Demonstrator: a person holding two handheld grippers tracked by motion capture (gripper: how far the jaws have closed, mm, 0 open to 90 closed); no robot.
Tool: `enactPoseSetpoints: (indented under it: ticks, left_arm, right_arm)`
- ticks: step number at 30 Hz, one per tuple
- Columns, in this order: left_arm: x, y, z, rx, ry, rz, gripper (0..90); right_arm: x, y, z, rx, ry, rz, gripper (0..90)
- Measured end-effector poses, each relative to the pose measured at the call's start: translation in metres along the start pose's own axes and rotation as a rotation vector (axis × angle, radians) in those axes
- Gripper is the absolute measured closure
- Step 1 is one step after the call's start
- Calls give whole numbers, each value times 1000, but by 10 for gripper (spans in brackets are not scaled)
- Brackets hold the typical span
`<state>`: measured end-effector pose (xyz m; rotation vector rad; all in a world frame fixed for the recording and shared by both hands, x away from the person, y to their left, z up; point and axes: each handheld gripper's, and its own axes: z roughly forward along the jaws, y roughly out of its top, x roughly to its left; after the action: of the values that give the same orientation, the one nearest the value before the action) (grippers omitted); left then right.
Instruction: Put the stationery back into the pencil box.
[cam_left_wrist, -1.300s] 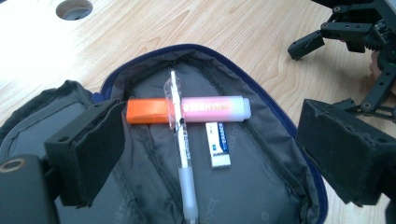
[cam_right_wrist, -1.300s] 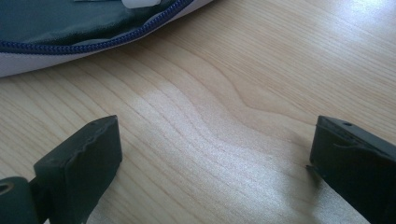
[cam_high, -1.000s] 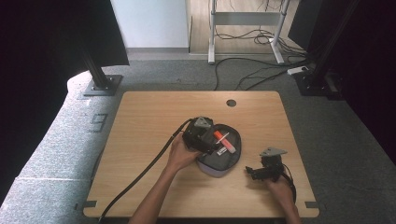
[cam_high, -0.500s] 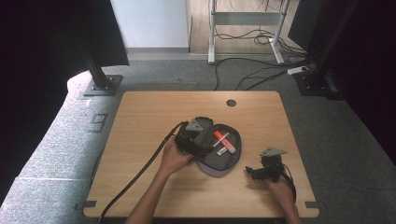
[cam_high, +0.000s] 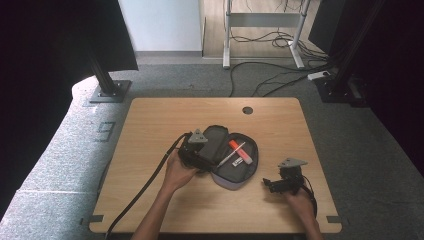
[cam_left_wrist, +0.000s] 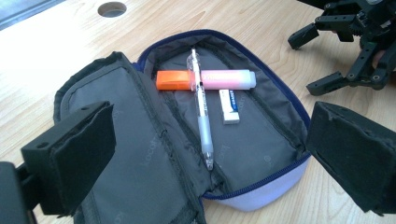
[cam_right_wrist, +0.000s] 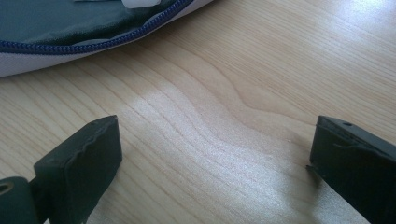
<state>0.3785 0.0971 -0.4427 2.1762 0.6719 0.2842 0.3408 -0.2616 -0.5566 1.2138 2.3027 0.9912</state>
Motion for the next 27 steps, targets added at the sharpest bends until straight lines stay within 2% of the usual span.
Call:
enactPoseSetpoints:
  ticks: [20,27]
  left_arm:
    - [2,-27,-25,0,59,-8,14]
    - [4,-39,-32,-16,63,-16,9]
  right_arm:
    - [0,0,0,0,0,-2,19]
    - [0,0,0,1,1,-2,19]
